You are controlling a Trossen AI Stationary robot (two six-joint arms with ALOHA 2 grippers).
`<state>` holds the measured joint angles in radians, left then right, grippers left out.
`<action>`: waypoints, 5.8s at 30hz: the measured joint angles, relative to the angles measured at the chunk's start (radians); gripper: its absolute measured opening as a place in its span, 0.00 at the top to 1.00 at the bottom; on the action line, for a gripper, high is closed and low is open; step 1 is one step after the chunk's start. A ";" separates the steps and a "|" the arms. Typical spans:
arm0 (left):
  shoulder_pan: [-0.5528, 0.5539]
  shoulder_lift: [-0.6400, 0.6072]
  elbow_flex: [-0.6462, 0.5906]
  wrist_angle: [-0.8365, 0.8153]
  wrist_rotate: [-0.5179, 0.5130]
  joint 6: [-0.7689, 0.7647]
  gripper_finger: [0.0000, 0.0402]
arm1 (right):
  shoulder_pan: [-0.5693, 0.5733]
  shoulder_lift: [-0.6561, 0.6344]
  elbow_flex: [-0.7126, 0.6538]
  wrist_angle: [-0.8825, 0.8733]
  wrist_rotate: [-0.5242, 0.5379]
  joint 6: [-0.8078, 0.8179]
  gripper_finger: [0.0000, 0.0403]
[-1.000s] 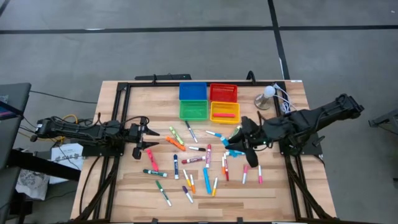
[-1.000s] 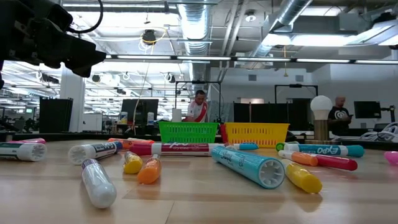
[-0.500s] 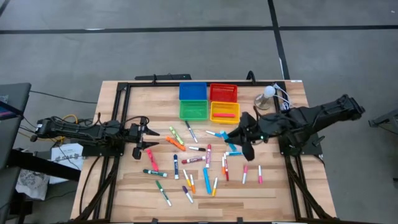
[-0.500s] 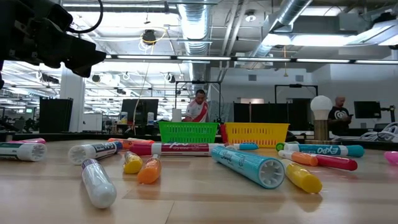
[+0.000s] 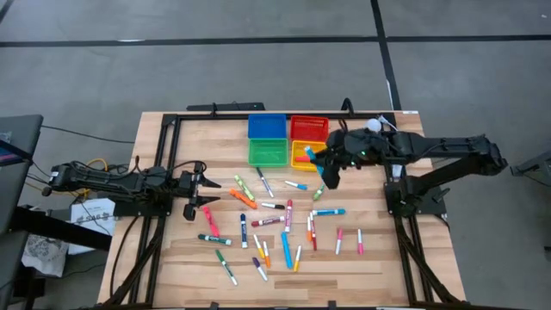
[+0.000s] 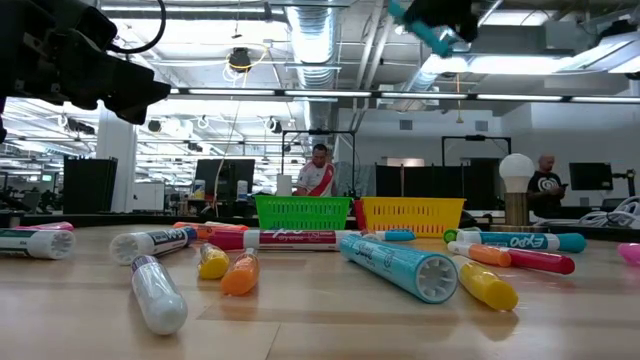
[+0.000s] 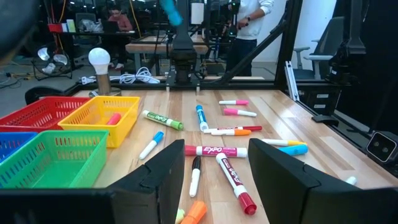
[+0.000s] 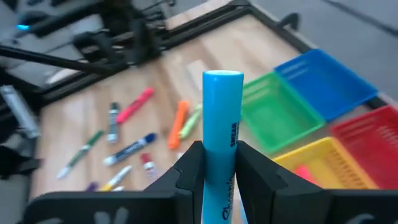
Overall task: Pick & Place Markers
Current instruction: Put the right large blue highlighter pen into the yellow bin, then put the large pink highlighter pen into the yellow bin
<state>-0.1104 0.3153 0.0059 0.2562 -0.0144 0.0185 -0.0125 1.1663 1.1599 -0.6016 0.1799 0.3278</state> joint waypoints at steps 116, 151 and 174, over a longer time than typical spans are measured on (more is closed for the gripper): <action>0.000 0.000 0.000 0.019 0.000 0.000 0.56 | 0.041 -0.193 -0.206 0.086 -0.101 -0.163 1.00; 0.000 0.015 0.026 0.129 0.000 -0.156 0.56 | 0.113 -0.914 -0.801 0.620 -0.095 -0.081 1.00; 0.000 0.798 0.533 -0.029 0.280 -0.436 0.56 | 0.106 -1.164 -0.920 0.616 -0.037 -0.066 1.00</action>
<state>-0.1108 1.1131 0.5386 0.2275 0.2659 -0.4176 0.0930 0.0025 0.2398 0.0148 0.1427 0.2623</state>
